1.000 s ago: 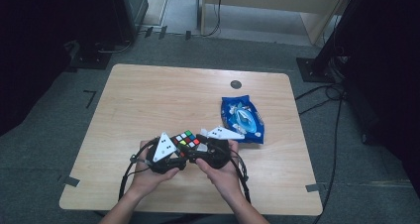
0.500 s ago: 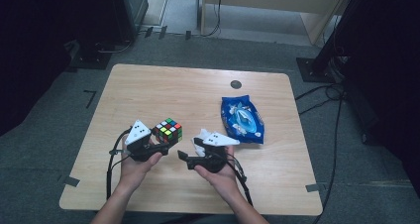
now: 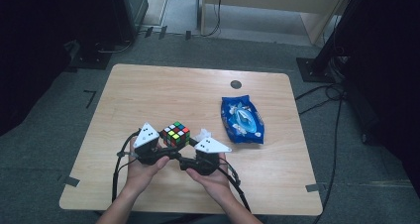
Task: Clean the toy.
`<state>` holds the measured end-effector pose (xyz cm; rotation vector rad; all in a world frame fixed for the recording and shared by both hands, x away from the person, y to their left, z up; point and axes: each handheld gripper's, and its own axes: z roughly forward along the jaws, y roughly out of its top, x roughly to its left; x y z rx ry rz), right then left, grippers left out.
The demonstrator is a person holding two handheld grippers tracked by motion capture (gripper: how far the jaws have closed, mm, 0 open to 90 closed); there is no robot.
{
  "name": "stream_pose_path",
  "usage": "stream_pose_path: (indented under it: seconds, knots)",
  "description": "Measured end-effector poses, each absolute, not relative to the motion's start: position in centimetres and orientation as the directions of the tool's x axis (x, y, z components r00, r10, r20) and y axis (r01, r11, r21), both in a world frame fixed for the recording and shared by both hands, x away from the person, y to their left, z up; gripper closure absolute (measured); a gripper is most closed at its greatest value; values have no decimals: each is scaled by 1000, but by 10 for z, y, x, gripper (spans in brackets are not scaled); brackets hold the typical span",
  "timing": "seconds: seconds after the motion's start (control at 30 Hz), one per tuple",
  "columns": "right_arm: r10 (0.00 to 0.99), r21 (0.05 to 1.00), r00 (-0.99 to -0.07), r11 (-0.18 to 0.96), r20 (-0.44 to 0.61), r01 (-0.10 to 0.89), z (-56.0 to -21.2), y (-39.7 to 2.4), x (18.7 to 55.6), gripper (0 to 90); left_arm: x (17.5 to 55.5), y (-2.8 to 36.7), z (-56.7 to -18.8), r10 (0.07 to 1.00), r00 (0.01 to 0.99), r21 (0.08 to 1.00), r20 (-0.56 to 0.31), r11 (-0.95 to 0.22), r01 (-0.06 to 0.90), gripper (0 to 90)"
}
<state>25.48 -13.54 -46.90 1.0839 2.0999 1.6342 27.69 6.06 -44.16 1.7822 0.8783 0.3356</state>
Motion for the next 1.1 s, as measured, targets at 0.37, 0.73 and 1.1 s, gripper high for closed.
stream_pose_path:
  seconds: [0.37,0.73,1.1]
  knots:
    - [699,949,-711,168,77,268,-468,-139,252,345,281,63,-436,670,708,874,-223,-185,450,266]
    - [692,940,-707,319,-147,117,-472,-136,246,347,290,70,-438,650,695,840,-307,-158,519,267]
    - [647,885,-675,466,-356,-20,-477,-135,242,347,293,70,-439,632,697,806,-340,-187,562,299]
